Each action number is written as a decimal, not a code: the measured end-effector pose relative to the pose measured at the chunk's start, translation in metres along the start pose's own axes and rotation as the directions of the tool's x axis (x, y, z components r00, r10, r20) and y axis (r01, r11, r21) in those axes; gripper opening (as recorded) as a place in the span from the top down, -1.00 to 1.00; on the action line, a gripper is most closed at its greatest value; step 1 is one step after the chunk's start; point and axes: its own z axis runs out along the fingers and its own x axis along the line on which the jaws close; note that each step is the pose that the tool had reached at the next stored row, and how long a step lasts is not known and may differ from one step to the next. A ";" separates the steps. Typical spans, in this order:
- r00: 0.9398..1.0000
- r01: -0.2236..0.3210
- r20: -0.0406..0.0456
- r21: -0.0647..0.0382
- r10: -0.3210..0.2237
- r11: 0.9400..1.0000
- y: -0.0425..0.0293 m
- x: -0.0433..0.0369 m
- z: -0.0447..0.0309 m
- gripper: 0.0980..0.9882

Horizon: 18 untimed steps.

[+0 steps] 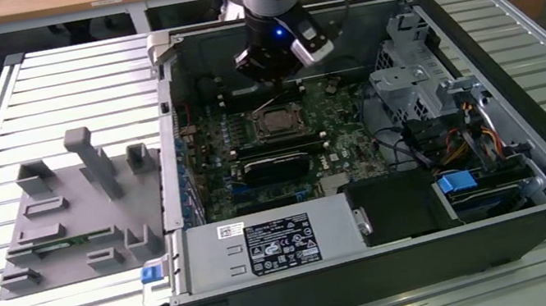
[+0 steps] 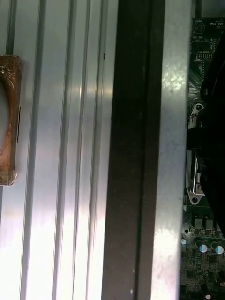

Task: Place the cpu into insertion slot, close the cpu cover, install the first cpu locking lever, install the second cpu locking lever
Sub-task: 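Install the first cpu locking lever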

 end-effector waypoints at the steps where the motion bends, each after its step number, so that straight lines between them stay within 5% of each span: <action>1: 1.000 0.000 0.000 0.000 0.000 1.000 -0.0001 -0.0006 0.0009 0.98; 18: 1.000 0.000 -0.002 0.000 0.000 1.000 -0.0016 -0.0062 0.0172 0.98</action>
